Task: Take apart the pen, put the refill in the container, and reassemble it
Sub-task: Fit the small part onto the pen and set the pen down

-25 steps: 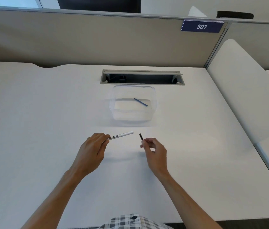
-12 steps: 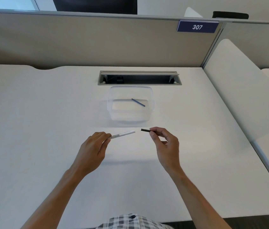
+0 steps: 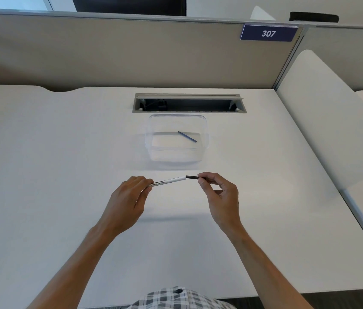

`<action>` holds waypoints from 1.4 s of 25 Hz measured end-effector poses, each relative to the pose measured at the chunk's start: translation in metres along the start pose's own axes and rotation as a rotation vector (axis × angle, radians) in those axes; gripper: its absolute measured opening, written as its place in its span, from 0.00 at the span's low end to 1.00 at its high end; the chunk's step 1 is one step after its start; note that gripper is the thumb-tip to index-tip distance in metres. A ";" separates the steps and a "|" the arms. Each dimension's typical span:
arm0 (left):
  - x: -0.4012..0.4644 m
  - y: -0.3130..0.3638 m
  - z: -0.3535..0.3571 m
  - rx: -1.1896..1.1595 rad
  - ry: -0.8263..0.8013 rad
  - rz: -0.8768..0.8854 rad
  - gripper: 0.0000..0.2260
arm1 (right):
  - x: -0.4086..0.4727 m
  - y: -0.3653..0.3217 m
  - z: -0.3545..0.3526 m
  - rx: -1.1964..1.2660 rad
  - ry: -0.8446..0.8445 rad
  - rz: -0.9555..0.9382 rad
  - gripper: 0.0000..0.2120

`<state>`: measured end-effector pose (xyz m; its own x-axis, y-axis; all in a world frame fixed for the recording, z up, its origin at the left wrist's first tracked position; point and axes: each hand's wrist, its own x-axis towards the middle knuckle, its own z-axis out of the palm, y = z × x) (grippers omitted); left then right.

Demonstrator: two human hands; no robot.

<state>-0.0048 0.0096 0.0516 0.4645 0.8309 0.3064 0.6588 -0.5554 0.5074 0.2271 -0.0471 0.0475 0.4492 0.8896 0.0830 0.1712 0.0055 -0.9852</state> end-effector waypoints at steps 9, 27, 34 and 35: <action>0.002 0.001 0.000 0.012 -0.002 0.011 0.09 | 0.000 0.003 -0.001 -0.001 -0.017 0.020 0.06; 0.005 -0.003 0.000 0.031 0.002 0.103 0.09 | 0.007 -0.003 -0.009 0.014 -0.203 0.034 0.03; 0.005 0.003 -0.001 0.028 0.005 0.121 0.08 | 0.006 -0.003 -0.005 -0.128 -0.183 0.028 0.11; 0.005 0.003 -0.001 0.027 0.005 0.125 0.08 | 0.007 -0.003 -0.005 -0.148 -0.181 0.024 0.13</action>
<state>-0.0009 0.0121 0.0561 0.5408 0.7555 0.3699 0.6121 -0.6551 0.4429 0.2340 -0.0436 0.0523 0.2920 0.9563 0.0181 0.2948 -0.0720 -0.9529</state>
